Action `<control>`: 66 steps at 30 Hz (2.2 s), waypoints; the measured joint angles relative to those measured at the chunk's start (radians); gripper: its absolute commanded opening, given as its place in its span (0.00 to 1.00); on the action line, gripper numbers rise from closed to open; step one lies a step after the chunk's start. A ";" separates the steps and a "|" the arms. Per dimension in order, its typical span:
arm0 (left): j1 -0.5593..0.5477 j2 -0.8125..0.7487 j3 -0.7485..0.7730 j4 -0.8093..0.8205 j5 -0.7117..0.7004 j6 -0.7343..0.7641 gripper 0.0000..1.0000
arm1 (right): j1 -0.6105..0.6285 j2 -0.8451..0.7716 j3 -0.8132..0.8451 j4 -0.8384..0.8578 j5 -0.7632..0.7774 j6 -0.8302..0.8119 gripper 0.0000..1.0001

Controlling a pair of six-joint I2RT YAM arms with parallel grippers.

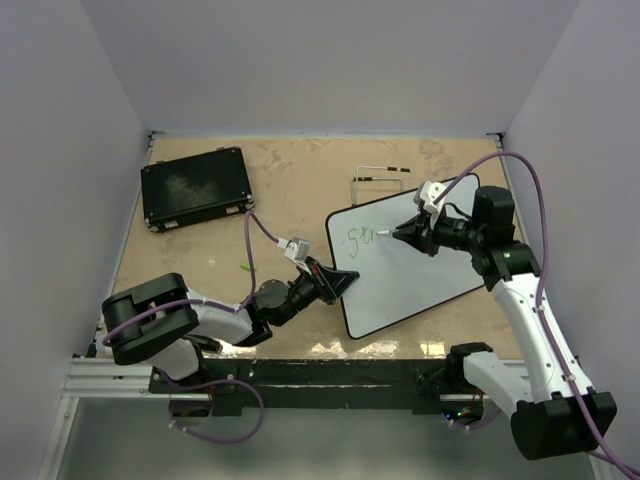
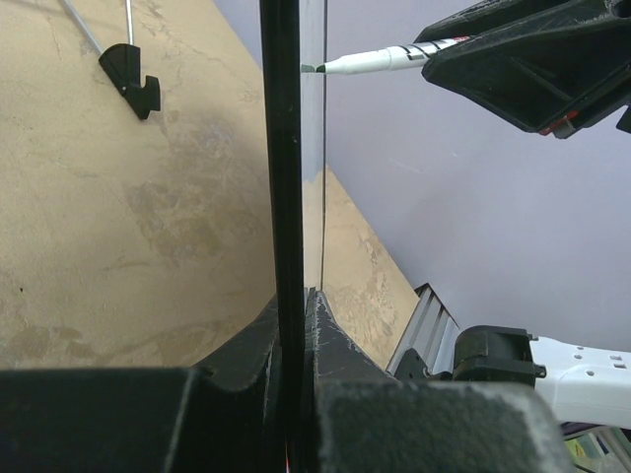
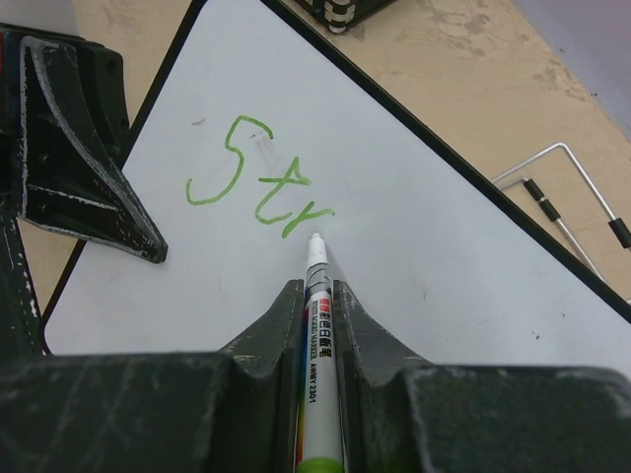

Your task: Write a sentence on the whiteboard

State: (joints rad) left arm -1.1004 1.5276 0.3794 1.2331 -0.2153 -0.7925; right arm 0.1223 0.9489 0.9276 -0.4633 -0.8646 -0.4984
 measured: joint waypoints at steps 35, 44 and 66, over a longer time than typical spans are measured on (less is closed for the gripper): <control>0.000 0.000 0.000 0.000 0.000 -0.002 0.00 | 0.000 0.019 0.000 0.003 -0.020 -0.012 0.00; 0.000 0.000 0.000 -0.001 -0.001 -0.005 0.00 | -0.006 0.022 0.000 0.030 -0.012 0.038 0.00; 0.001 0.002 0.000 -0.002 -0.005 -0.009 0.00 | -0.032 0.011 0.000 -0.011 0.028 -0.012 0.00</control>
State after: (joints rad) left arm -1.0996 1.5295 0.3794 1.2316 -0.2199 -0.8017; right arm 0.0902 0.9600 0.9272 -0.4747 -0.8364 -0.5106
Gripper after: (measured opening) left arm 0.084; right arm 0.146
